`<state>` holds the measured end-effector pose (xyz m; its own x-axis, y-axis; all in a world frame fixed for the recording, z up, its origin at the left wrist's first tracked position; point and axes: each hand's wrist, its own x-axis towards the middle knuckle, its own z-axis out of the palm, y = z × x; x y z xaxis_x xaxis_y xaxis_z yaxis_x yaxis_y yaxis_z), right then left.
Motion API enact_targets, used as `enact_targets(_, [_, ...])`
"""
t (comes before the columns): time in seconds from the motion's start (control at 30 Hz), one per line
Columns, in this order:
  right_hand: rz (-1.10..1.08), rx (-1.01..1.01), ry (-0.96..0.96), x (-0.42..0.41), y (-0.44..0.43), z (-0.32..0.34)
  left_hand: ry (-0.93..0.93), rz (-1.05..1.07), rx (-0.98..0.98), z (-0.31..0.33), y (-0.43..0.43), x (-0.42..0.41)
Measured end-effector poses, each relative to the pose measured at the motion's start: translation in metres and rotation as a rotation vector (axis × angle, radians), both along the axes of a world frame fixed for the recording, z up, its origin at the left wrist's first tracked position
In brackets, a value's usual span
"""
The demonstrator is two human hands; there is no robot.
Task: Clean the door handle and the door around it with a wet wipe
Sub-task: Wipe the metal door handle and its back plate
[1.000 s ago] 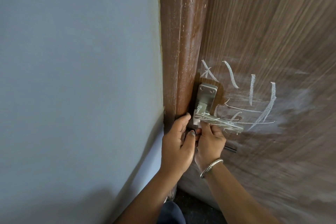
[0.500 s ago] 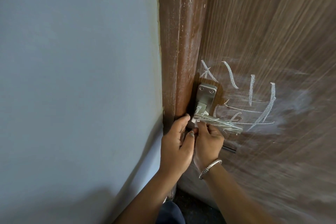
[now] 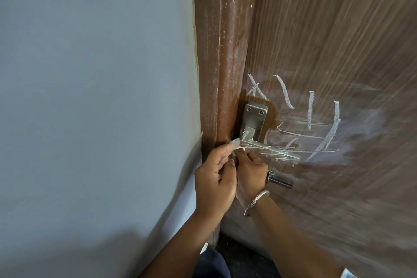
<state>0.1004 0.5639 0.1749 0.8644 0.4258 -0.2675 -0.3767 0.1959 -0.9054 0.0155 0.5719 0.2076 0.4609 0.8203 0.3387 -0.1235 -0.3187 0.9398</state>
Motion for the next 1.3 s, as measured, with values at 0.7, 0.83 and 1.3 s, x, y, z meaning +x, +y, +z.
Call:
enact_targets(0.7, [-0.005, -0.095, 0.023, 0.004, 0.006, 0.001, 0.020, -0.012, -0.013, -0.008, 0.001, 0.000])
enact_targets(0.83, [-0.017, 0.002, 0.142, 0.001, 0.003, 0.002, 0.012, -0.010, -0.021, -0.006, 0.001, -0.001])
enact_targets(1.3, [-0.223, -0.121, -0.265, 0.009, -0.020, -0.016, 0.013, -0.010, -0.054, -0.008, 0.000, 0.000])
